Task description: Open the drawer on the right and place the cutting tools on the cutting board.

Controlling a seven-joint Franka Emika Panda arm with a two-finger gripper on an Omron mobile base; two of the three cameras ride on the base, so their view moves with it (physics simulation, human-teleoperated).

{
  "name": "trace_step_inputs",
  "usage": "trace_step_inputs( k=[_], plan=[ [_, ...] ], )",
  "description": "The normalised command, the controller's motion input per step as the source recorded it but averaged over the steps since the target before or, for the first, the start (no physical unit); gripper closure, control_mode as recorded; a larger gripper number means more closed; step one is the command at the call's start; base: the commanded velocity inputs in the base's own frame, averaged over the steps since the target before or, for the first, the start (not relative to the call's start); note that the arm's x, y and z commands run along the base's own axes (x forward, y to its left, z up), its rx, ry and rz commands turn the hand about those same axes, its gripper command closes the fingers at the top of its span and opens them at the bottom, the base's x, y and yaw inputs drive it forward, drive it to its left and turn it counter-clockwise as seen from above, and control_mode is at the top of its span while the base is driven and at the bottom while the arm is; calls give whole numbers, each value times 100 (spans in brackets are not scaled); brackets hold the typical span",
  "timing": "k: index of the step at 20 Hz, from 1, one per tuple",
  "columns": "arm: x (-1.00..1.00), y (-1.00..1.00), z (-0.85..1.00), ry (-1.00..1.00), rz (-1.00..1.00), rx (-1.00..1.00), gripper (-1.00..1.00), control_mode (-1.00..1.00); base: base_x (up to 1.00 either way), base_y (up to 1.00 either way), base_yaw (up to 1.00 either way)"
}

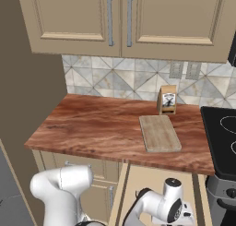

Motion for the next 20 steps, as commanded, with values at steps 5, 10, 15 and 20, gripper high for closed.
trace_step_inputs(
  k=[5,10,15,20],
  plan=[
    [0,0,0,0,0,0,100,-100,0,0,0],
    [-7,0,9,0,0,0,100,-100,0,0,0],
    [-10,0,65,0,0,0,100,-100,0,0,0],
    [-1,0,72,10,0,-1,100,-100,0,0,0]
  ],
)
